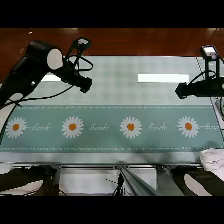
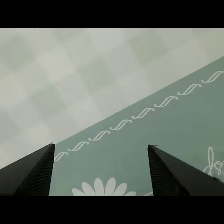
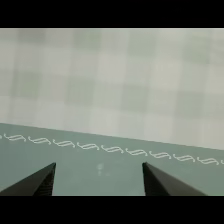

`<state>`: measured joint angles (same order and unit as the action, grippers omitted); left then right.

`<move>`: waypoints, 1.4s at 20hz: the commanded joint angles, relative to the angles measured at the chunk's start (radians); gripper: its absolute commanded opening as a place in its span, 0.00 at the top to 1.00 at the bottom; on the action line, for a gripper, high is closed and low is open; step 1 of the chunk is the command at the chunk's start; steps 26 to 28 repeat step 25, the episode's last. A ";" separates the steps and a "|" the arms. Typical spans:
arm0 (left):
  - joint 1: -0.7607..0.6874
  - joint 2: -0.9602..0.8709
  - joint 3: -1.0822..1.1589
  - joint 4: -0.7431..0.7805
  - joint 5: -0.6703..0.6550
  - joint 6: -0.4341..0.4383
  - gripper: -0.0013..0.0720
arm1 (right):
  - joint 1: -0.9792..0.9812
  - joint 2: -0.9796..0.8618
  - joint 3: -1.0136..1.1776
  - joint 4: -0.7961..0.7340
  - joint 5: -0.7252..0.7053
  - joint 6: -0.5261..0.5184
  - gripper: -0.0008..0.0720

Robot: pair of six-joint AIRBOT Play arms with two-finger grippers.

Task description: Fold the shirts.

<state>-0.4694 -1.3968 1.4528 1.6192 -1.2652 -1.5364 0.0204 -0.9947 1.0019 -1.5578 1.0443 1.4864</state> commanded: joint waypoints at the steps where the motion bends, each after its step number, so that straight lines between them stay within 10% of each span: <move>1: -0.023 -0.002 0.004 0.068 -0.027 -0.066 0.01 | 0.044 -0.009 0.001 -0.072 0.034 0.017 0.16; 28: -0.023 -0.002 0.004 0.067 -0.027 -0.066 0.01 | 0.044 -0.009 0.001 -0.065 0.021 0.017 0.16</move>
